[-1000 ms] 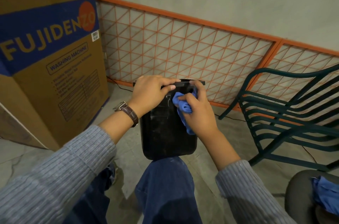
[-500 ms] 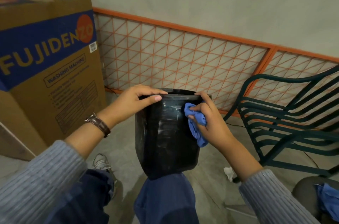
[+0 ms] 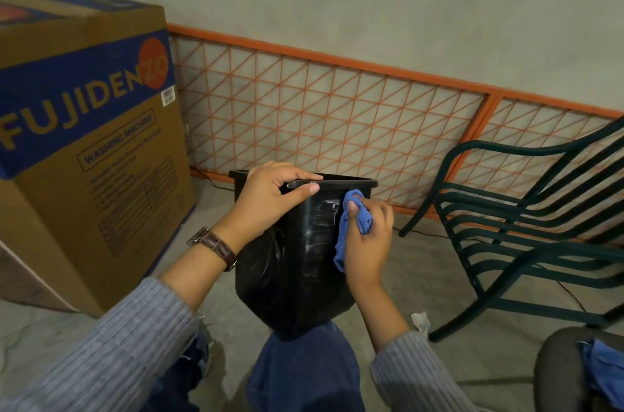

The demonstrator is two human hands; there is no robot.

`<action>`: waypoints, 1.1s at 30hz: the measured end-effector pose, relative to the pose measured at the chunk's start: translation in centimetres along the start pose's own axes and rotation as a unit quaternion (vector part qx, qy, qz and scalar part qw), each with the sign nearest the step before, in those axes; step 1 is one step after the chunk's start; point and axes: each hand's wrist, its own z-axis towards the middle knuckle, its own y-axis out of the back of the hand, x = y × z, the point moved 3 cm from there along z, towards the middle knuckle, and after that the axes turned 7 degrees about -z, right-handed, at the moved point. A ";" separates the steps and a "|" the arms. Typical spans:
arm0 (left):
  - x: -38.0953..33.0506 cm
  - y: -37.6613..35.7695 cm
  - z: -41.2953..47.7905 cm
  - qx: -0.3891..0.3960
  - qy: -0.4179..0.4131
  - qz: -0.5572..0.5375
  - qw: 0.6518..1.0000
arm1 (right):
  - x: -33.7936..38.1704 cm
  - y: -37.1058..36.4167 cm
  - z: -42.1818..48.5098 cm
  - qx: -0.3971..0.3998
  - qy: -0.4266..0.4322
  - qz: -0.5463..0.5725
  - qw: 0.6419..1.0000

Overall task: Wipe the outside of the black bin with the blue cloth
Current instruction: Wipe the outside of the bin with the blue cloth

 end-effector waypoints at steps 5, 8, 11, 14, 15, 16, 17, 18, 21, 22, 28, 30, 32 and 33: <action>0.5 0.2 -0.3 -0.010 -0.004 0.005 1.000 | 1.4 -0.4 -0.8 0.095 0.116 -0.042 0.988; 0.9 0.4 -0.5 -0.018 0.004 -0.003 1.000 | -0.5 0.1 -0.9 0.122 0.112 -0.055 0.985; 0.5 0.2 -0.5 -0.022 0.000 0.001 1.000 | -0.2 0.2 0.3 0.065 -0.008 0.019 0.998; 0.1 -0.1 -0.4 -0.021 0.002 0.000 1.000 | 1.2 -0.4 0.5 0.056 0.004 0.025 0.998; 0.1 -0.1 -0.4 -0.022 0.001 -0.001 1.000 | 1.3 -0.5 0.2 0.071 0.030 0.016 0.997; 0.1 0.0 -0.5 -0.025 -0.001 -0.002 1.000 | 1.1 -0.5 -0.1 0.090 0.055 0.006 0.994; 0.2 0.0 -0.6 -0.028 -0.002 -0.004 1.000 | 0.7 -0.3 -0.3 0.107 0.074 0.000 0.991; 0.2 -0.1 -0.7 -0.031 -0.002 -0.003 1.000 | 0.2 -0.2 -0.3 0.119 0.082 -0.002 0.989; 0.2 -0.4 -0.8 -0.051 -0.006 0.026 0.998 | -0.4 0.0 0.5 0.124 0.020 0.035 0.992; 0.1 -0.5 -0.8 -0.057 -0.011 0.043 0.997 | -0.3 0.0 0.8 0.118 -0.004 0.052 0.992; 0.2 -0.7 -0.7 -0.046 -0.014 0.084 0.995 | 0.3 -0.5 0.5 0.159 0.079 0.027 0.984; 0.5 -0.5 -0.6 -0.039 -0.010 0.061 0.997 | -0.4 -0.3 0.6 0.175 0.085 0.026 0.981; 0.8 -0.4 -0.5 -0.041 -0.008 0.042 0.998 | -0.8 -0.3 1.1 0.169 0.060 0.030 0.983; 0.9 -0.4 -0.4 -0.043 -0.007 0.038 0.998 | -0.8 -0.4 1.5 0.159 0.046 0.030 0.986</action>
